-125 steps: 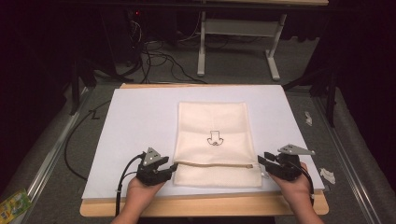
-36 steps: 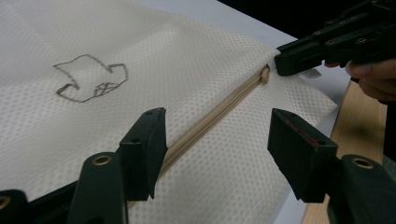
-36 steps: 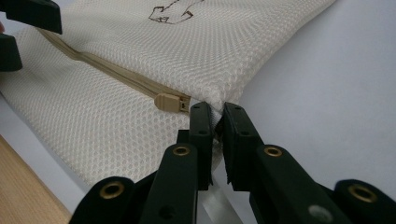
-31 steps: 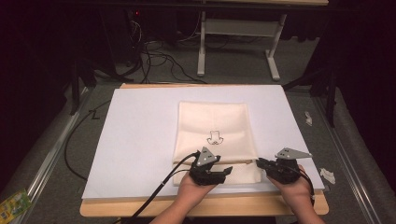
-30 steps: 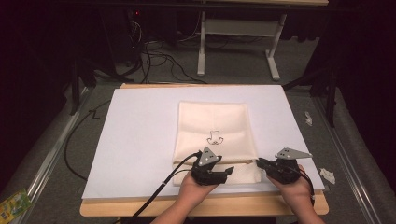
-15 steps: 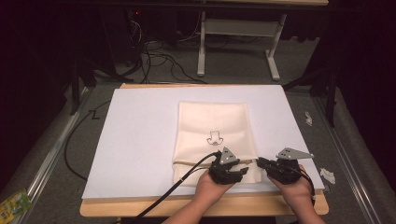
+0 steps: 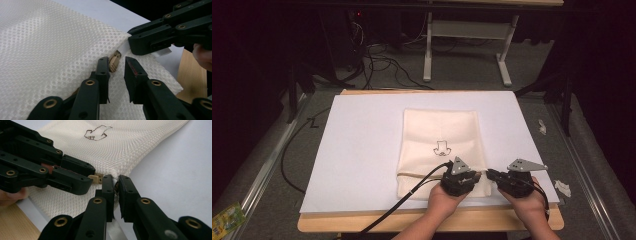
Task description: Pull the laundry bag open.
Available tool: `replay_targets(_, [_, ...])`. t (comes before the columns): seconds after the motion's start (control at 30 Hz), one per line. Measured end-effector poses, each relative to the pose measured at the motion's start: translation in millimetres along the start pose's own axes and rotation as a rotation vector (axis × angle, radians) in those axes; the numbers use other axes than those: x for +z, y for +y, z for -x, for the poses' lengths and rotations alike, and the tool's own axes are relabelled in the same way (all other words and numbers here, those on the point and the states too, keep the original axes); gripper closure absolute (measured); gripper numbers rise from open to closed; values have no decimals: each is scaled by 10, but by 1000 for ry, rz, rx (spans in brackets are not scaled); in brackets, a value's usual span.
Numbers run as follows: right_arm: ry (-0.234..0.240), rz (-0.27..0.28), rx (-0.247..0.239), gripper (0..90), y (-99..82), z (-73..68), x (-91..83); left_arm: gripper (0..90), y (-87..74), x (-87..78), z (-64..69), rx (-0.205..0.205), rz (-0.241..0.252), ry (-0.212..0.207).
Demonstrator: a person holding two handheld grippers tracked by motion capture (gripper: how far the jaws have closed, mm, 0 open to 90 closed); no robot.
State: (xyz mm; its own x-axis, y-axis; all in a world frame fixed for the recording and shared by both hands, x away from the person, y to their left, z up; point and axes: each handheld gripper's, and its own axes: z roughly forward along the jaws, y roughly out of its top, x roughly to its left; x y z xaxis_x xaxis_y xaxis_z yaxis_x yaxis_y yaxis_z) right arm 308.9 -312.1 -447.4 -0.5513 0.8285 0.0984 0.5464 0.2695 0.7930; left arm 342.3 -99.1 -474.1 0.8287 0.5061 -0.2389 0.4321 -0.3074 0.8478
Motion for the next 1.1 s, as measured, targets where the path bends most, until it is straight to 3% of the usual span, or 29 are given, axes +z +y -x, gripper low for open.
replay_targets(0.27, [2,7,0,846,-11,11,7,868,13,45,48,-4,-1,30])
replay_targets(0.37, [4,10,7,845,-9,10,-3,874,14,31,62,17,3,41])
replay_targets(0.6, [0,10,10,851,-2,-12,0,877,17,-23,45,8,-12,41])
replay_targets(0.67, [-1,11,19,853,3,-8,-9,877,10,-48,27,-4,-9,27])
replay_targets(0.87, [-35,24,26,854,-1,27,-45,878,-28,-164,-76,-17,-27,54])
replay_targets(1.1, [-40,30,55,853,-34,113,-82,877,-95,-349,-219,-41,-38,83])
